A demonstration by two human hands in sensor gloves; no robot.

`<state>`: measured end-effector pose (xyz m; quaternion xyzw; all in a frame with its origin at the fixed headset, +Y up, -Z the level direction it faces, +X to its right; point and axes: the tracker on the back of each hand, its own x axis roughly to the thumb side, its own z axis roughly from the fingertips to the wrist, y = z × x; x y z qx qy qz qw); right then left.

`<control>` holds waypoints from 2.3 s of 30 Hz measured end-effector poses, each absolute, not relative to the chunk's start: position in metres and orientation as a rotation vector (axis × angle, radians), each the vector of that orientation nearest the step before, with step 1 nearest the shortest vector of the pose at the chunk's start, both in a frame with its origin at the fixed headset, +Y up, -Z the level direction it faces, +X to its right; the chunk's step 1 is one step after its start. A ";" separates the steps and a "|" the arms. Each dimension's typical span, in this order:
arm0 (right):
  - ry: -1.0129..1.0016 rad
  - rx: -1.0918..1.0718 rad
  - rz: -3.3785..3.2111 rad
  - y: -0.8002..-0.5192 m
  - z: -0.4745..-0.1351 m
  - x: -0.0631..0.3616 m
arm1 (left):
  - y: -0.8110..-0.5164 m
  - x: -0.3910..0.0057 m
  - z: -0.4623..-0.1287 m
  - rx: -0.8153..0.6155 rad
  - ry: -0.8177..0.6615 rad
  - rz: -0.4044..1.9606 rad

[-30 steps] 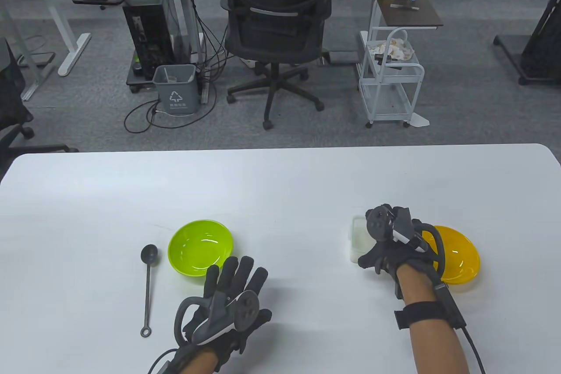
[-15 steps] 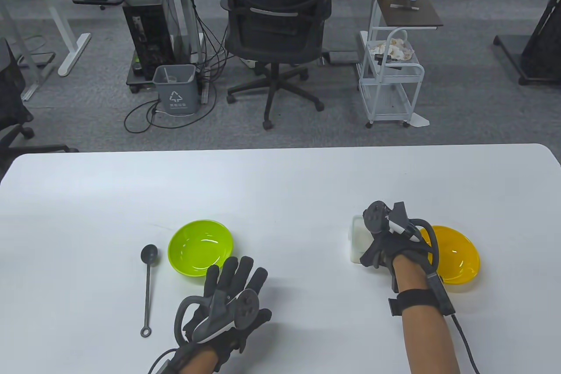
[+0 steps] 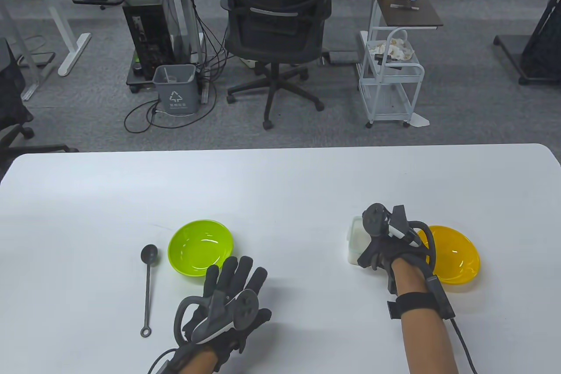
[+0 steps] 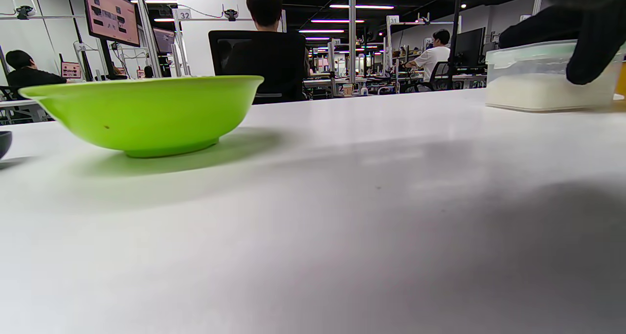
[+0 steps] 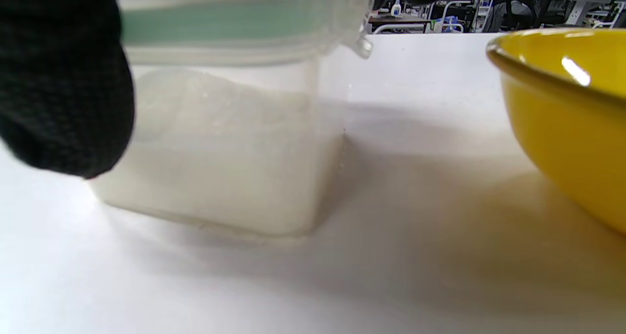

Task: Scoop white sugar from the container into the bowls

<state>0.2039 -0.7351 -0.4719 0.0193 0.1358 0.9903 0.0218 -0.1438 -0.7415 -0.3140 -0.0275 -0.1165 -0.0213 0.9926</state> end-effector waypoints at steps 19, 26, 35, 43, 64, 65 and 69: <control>0.292 0.598 3.013 -0.724 -0.351 0.116 | -0.742 -0.148 -0.312 -0.061 -0.218 -0.050; 0.285 0.683 3.002 -0.748 -0.336 0.099 | -0.742 -0.147 -0.311 -0.065 -0.222 -0.055; 0.306 0.651 2.977 -0.749 -0.333 0.100 | -0.743 -0.146 -0.311 -0.076 -0.227 -0.059; 0.316 0.659 2.968 -0.748 -0.331 0.102 | -0.743 -0.144 -0.312 -0.086 -0.222 -0.041; 0.261 0.047 2.582 -0.726 -0.332 0.164 | -0.724 -0.094 -0.342 -0.392 -0.107 0.343; 0.274 -0.008 2.551 -0.730 -0.333 0.169 | -0.731 -0.092 -0.345 -0.425 -0.089 0.367; 0.357 -0.138 2.437 -0.751 -0.336 0.179 | -0.752 -0.089 -0.346 -0.493 -0.066 0.420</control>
